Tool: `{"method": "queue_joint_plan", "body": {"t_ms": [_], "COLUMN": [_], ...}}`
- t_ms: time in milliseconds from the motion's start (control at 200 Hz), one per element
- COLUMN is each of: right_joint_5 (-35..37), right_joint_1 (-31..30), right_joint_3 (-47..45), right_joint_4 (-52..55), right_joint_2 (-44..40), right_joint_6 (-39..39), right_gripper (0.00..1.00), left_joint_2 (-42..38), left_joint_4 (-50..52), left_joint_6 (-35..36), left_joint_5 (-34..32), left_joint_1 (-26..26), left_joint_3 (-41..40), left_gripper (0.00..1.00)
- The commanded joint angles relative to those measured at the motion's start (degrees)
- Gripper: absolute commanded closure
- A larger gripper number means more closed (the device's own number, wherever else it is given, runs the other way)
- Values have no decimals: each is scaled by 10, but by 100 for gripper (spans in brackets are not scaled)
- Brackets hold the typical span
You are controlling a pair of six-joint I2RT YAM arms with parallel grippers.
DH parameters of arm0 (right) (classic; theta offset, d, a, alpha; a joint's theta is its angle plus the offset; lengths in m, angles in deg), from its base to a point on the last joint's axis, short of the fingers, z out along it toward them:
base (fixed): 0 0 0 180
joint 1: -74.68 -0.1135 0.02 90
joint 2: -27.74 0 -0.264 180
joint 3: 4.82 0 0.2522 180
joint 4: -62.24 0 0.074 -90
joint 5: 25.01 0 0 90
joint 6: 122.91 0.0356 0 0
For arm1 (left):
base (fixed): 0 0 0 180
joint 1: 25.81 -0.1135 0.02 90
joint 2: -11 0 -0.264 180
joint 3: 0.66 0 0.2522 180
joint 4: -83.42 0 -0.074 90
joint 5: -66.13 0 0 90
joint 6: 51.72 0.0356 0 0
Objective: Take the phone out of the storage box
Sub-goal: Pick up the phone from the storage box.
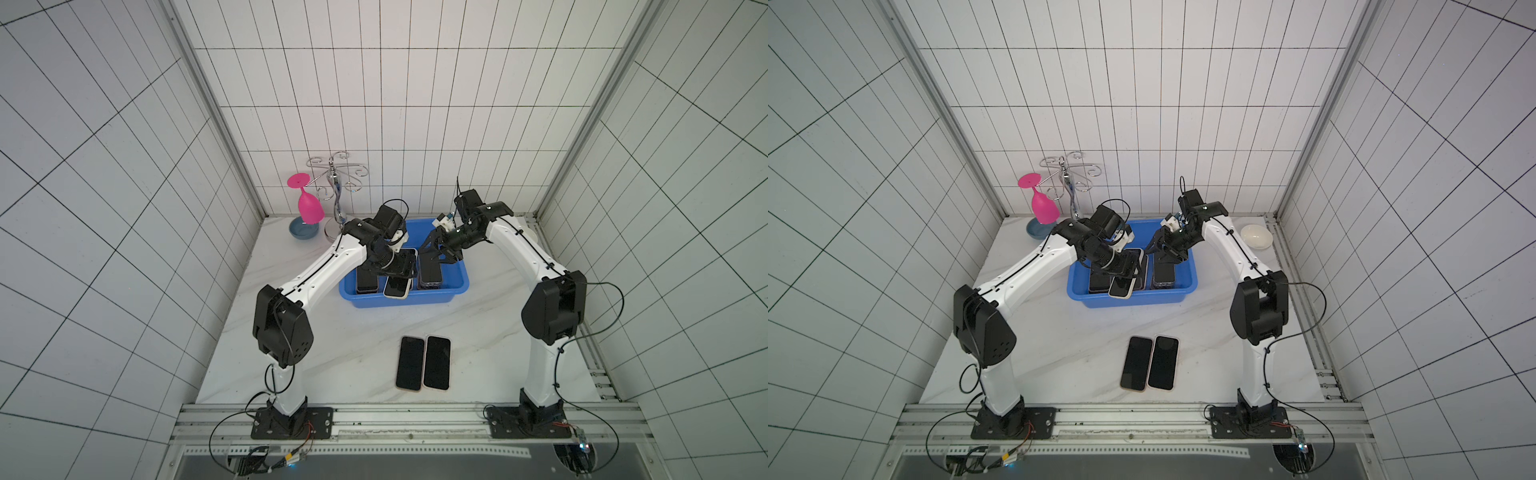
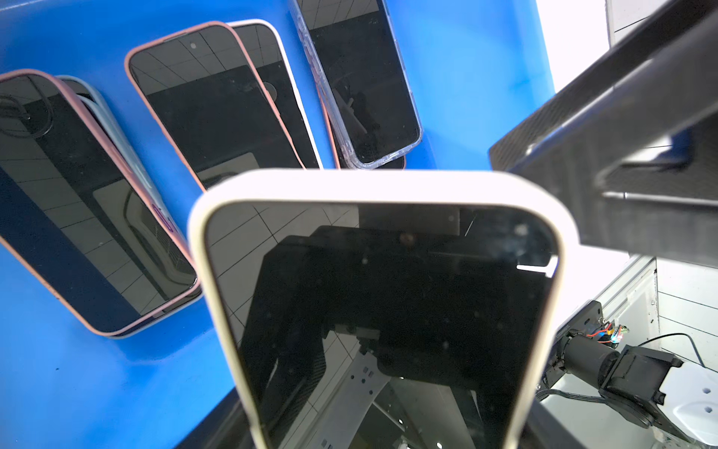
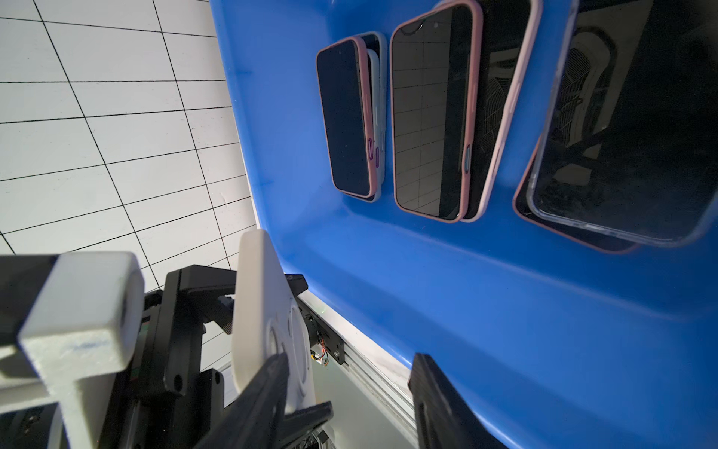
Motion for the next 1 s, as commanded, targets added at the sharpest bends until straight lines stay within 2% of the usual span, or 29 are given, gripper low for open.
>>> {"method": "queue_joint_plan", "body": {"t_ms": [0,130,285,520,740,855,995], "right_joint_5": [-3,-20,-36,-30,-45,-77,-102], "right_joint_1": [7,14,-13,-46,-70,-81,-80], "right_joint_3": [55,73,66,-47,-72,-61,-68], "right_joint_4": [18,19,40,16,4,4,3], "right_joint_2": [3,8,17,-7,-5,1,0], "right_joint_6": [-16,-13,-39,-52,-59,-68,-77], "right_gripper": [45,46,46,48,51,60,84], "left_joint_2": [11,11,15,22,21,20,13], "left_joint_4": [-6,-4,-4,-2,-5,-10,-23], "left_joint_6": [12,16,16,19,22,26,28], "left_joint_5": [18,15,16,21,44,69,98], "left_joint_1": [5,5,5,4,5,5,4], "left_joint_3": [-1,-5,4,20,25,21,7], "left_gripper": [36,36,36,36,36,36,35]}}
